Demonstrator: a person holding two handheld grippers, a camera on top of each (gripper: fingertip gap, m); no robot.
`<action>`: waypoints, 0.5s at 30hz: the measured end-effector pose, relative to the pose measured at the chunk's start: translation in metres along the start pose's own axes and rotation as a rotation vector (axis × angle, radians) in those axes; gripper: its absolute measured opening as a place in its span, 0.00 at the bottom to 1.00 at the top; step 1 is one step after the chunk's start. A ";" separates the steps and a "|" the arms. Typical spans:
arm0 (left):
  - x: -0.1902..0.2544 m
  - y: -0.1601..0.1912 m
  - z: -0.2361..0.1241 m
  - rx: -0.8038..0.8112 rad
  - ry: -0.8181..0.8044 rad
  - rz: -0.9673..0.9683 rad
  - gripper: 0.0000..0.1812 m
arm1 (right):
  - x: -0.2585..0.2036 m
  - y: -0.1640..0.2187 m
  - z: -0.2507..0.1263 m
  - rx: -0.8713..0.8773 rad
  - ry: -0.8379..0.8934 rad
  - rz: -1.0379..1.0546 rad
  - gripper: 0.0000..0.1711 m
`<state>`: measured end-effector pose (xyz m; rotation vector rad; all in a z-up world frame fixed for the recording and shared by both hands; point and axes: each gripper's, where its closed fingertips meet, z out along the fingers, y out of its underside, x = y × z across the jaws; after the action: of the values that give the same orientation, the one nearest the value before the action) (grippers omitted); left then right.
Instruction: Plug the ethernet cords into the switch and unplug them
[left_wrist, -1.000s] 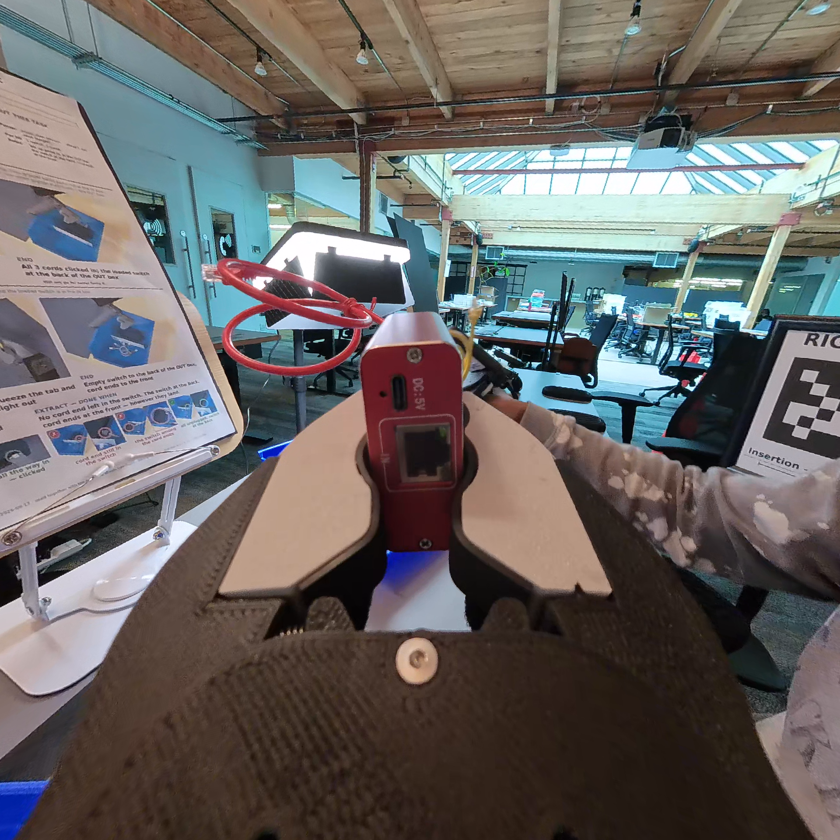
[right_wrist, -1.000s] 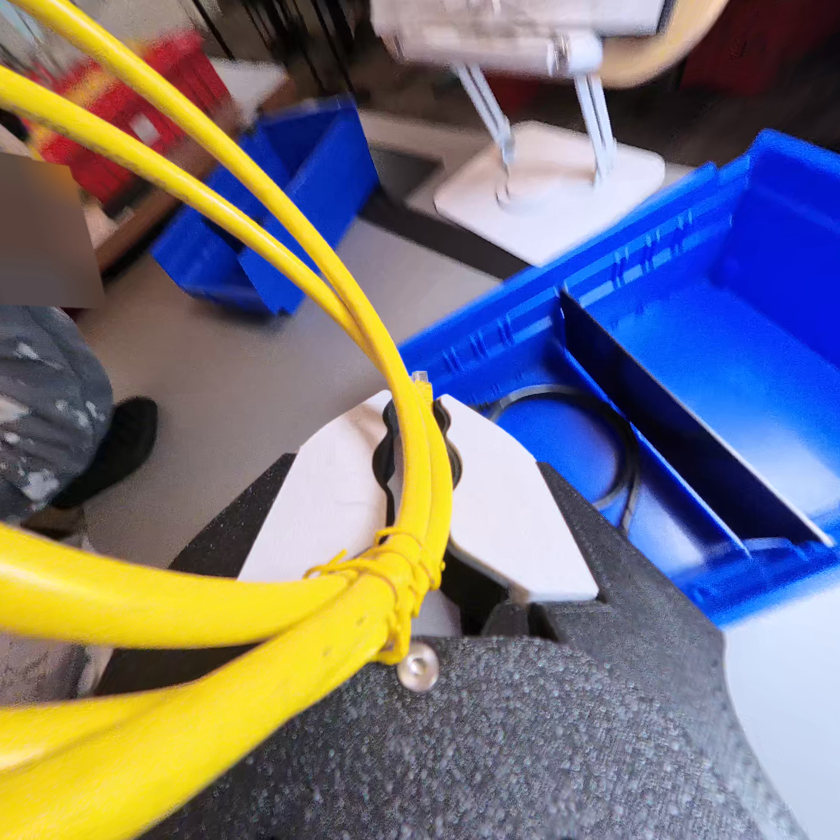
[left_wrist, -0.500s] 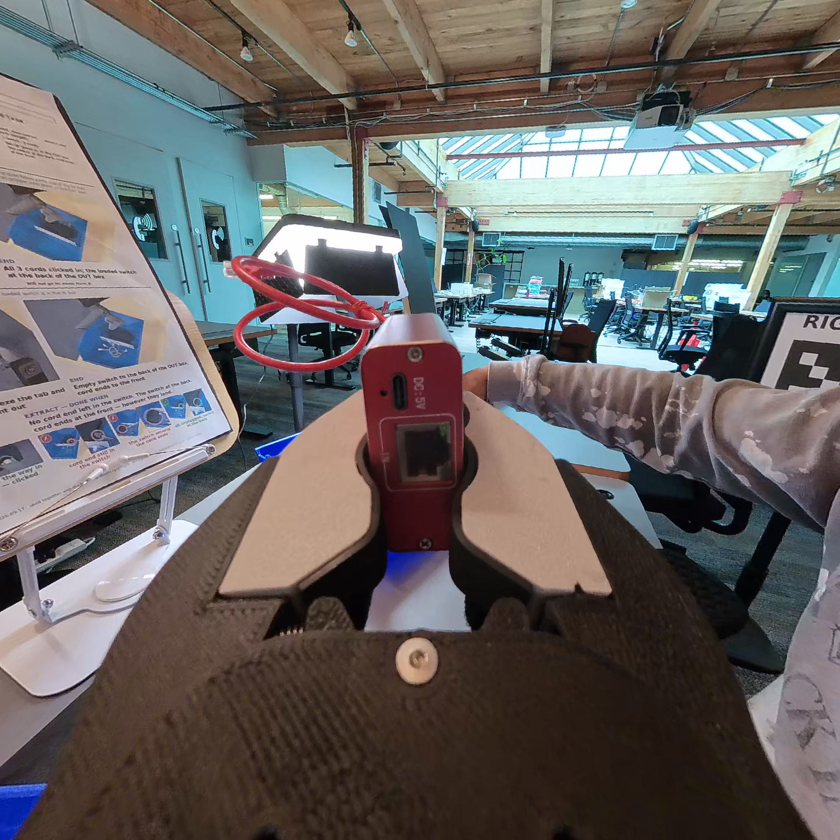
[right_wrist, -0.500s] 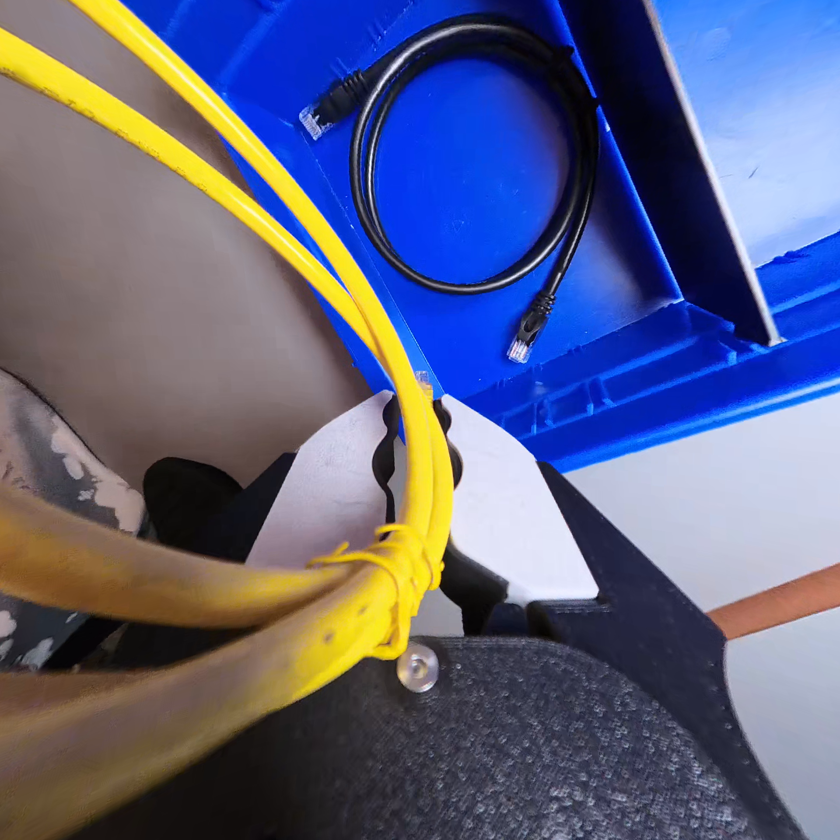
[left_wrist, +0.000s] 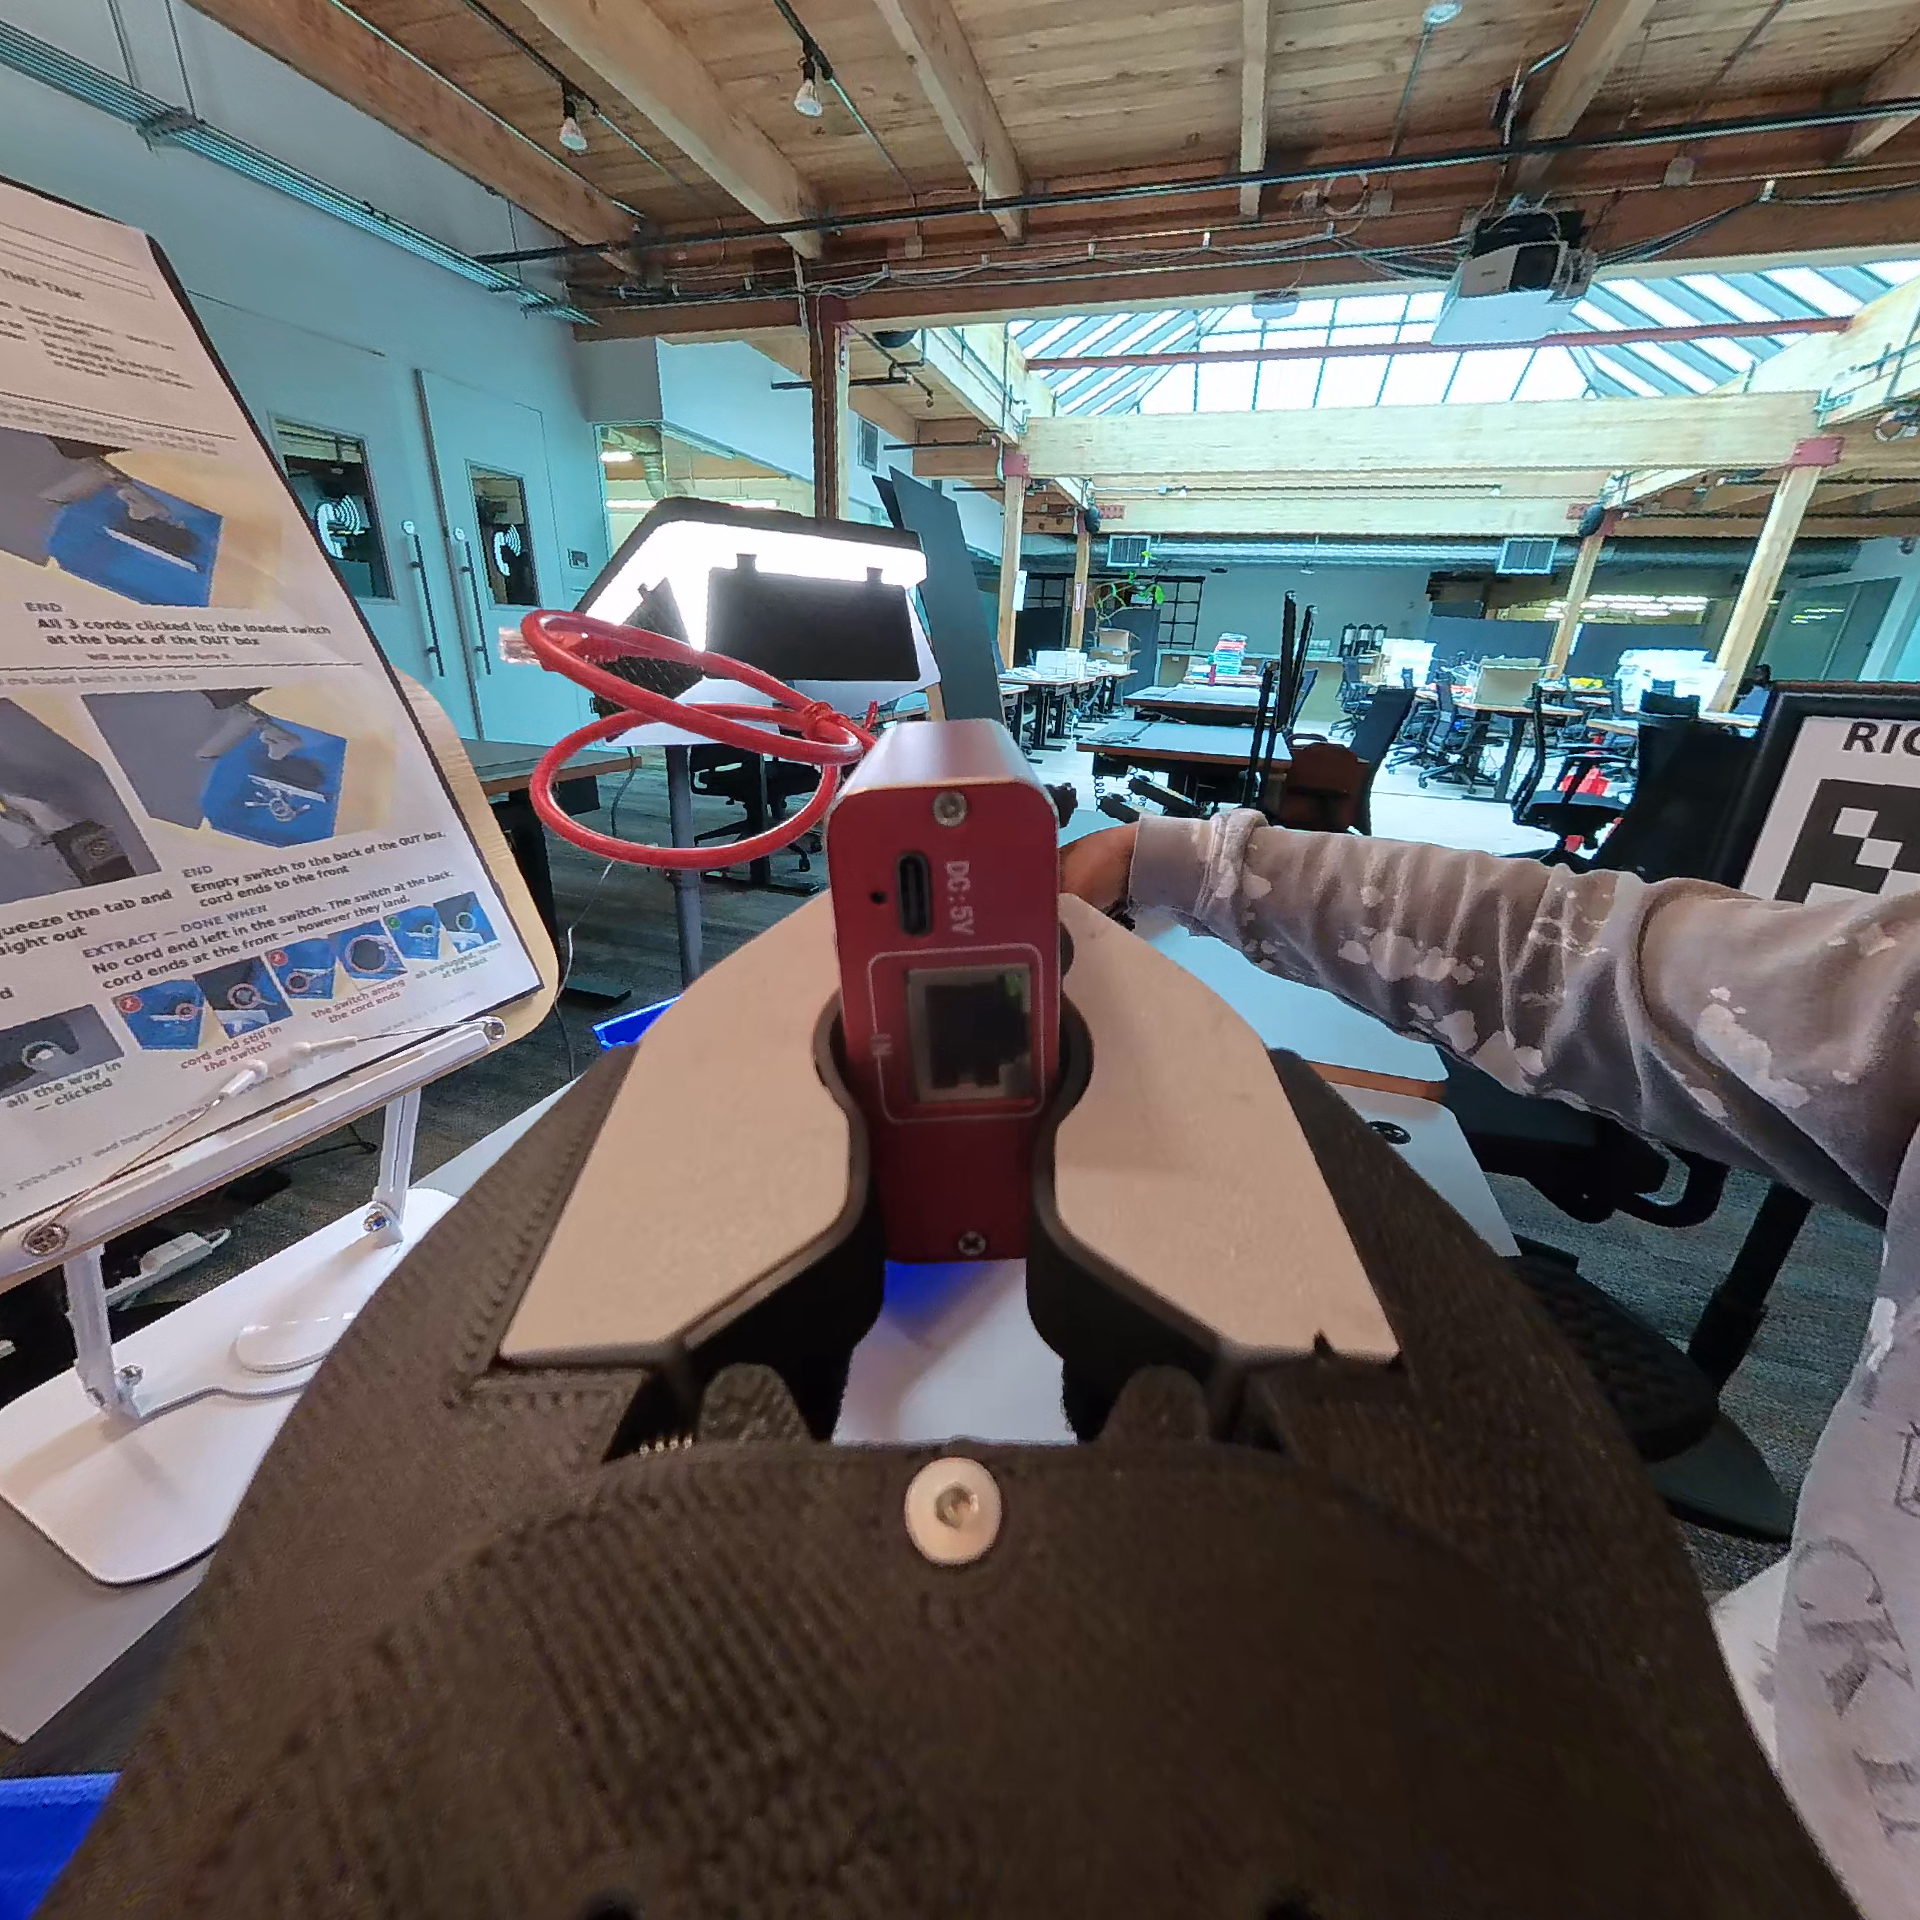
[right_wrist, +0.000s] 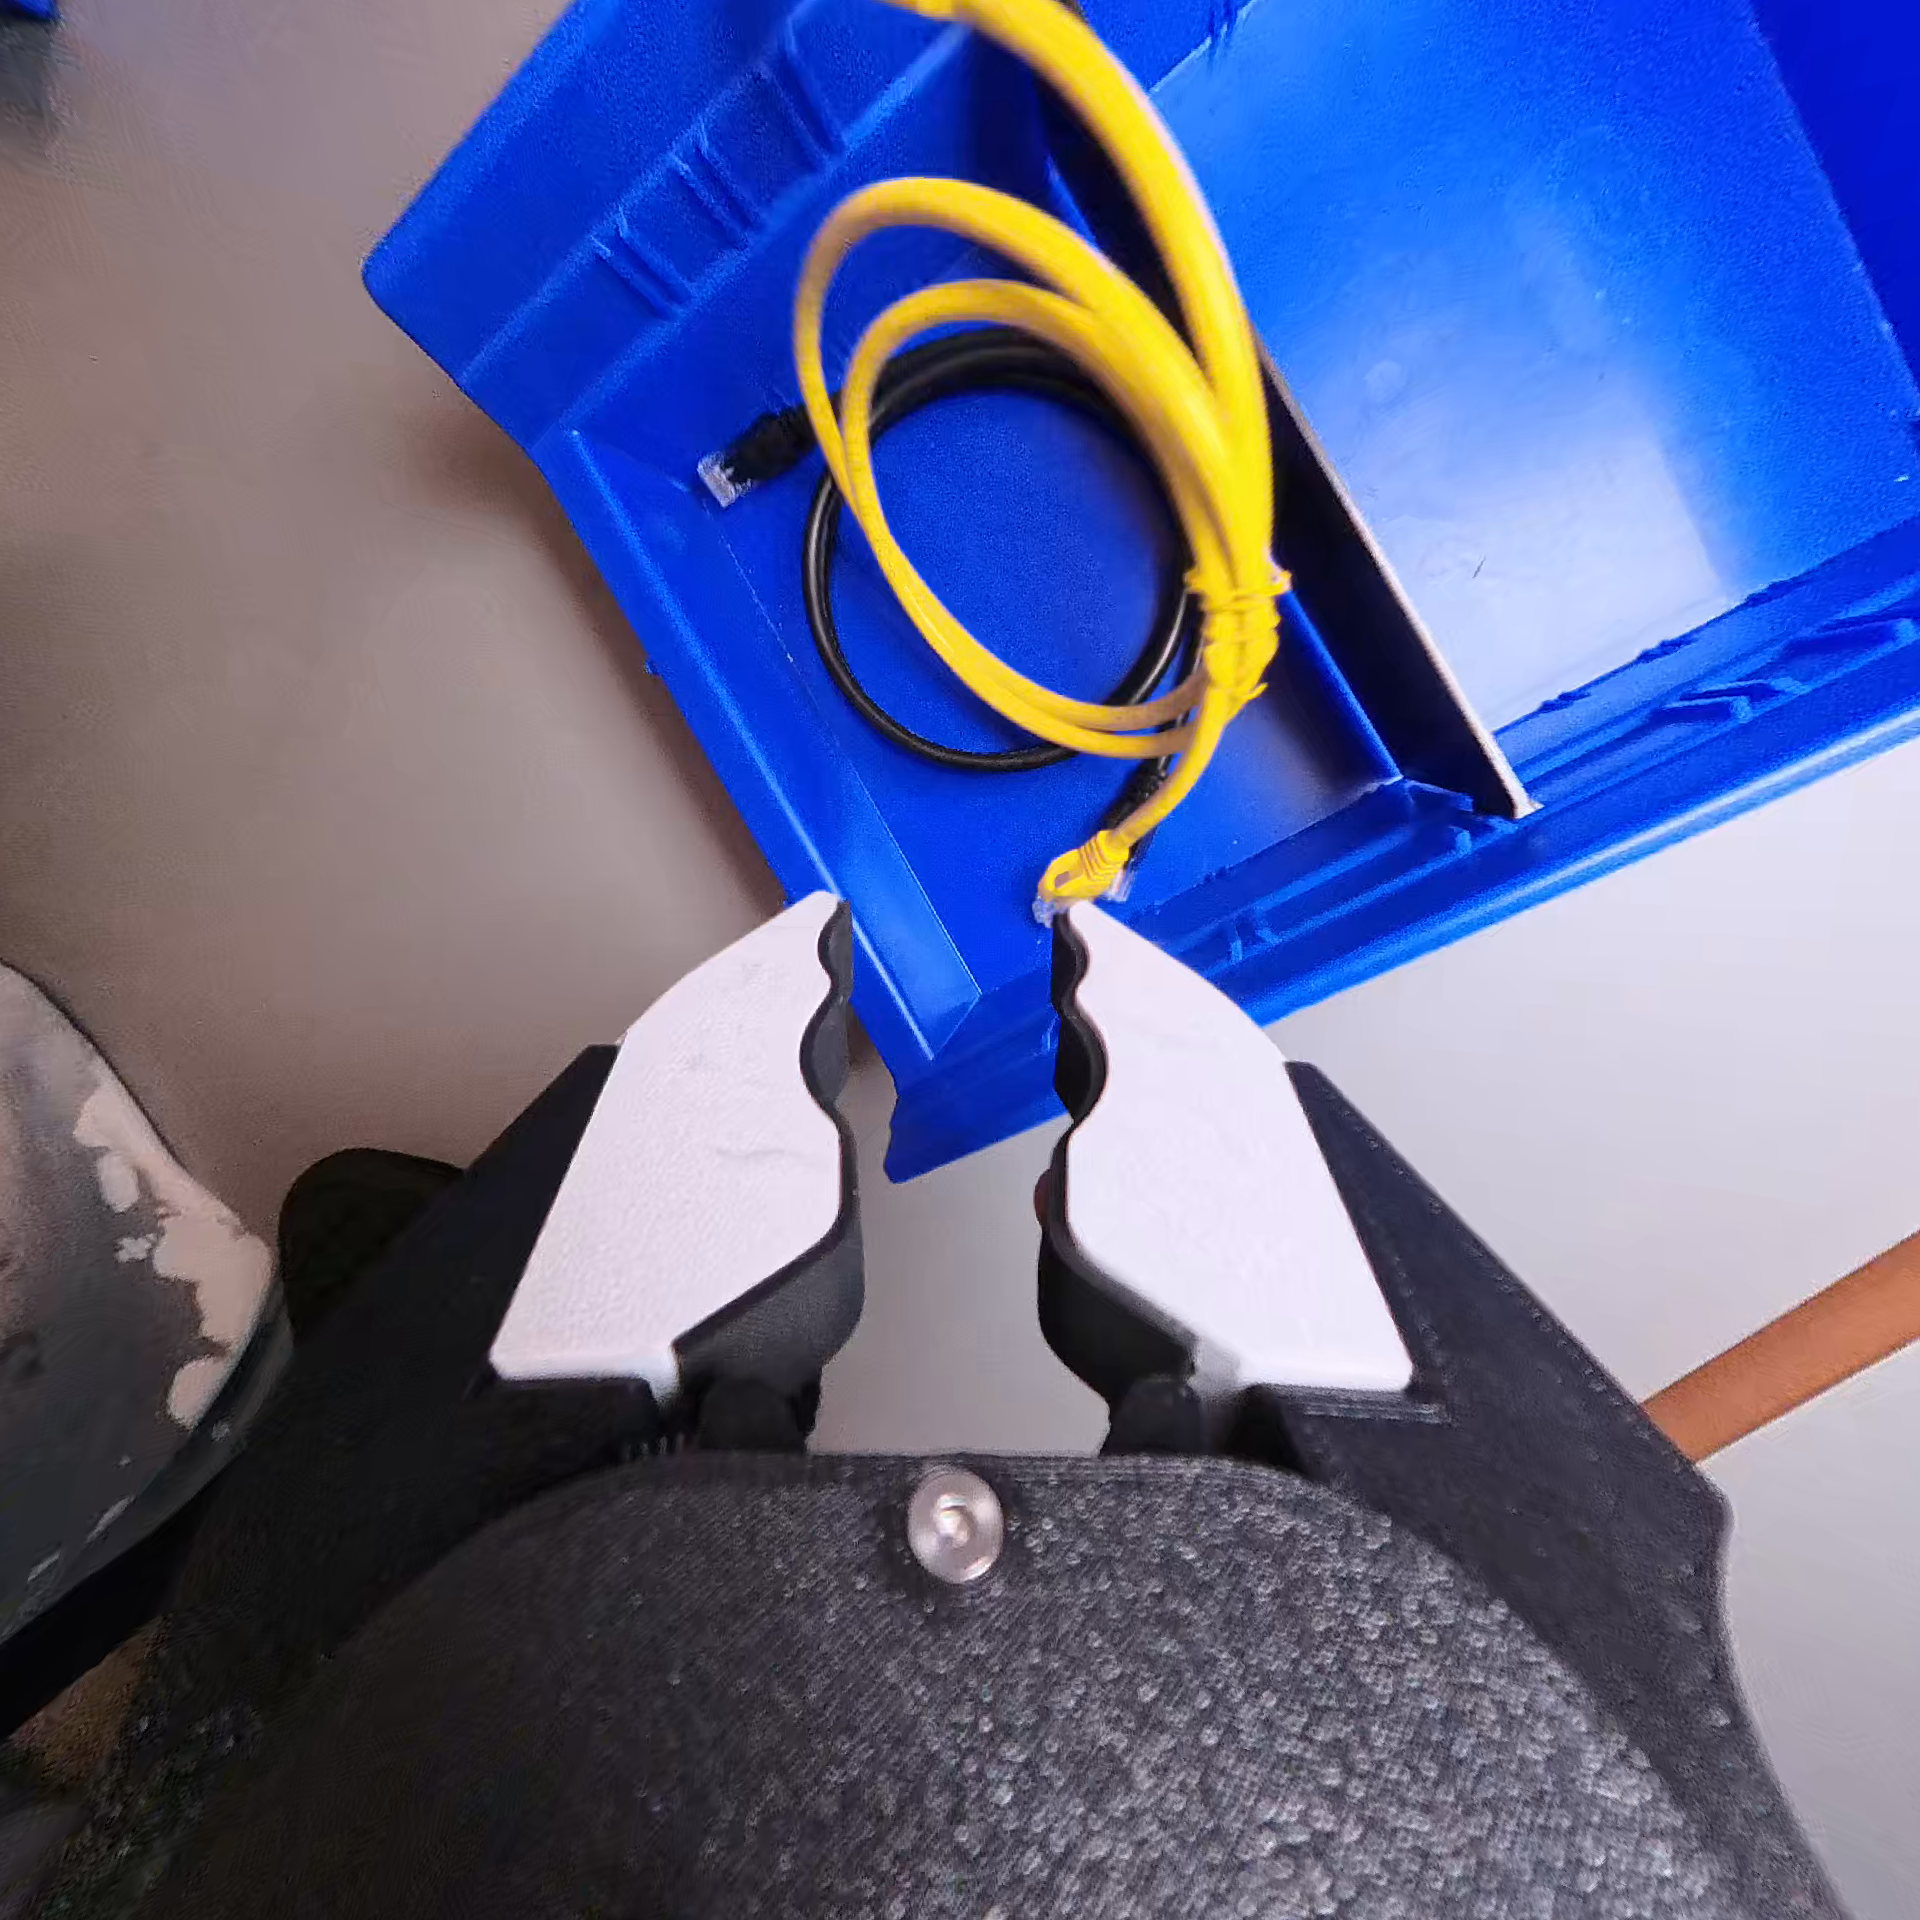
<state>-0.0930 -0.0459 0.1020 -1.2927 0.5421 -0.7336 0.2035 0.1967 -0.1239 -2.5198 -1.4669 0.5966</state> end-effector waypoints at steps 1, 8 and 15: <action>0.000 0.000 0.000 0.000 0.001 0.000 0.17 | -0.002 -0.003 -0.003 0.029 0.008 -0.011 0.21; 0.000 0.002 0.004 0.016 0.007 -0.014 0.17 | -0.088 -0.074 -0.039 0.587 -0.117 -0.222 0.21; 0.001 0.010 0.014 0.054 0.057 -0.092 0.17 | -0.243 -0.108 -0.047 0.952 -0.444 -0.446 0.21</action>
<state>-0.0803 -0.0364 0.0951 -1.2561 0.5083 -0.8581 0.0308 0.0448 0.0173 -1.3413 -1.3196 1.3966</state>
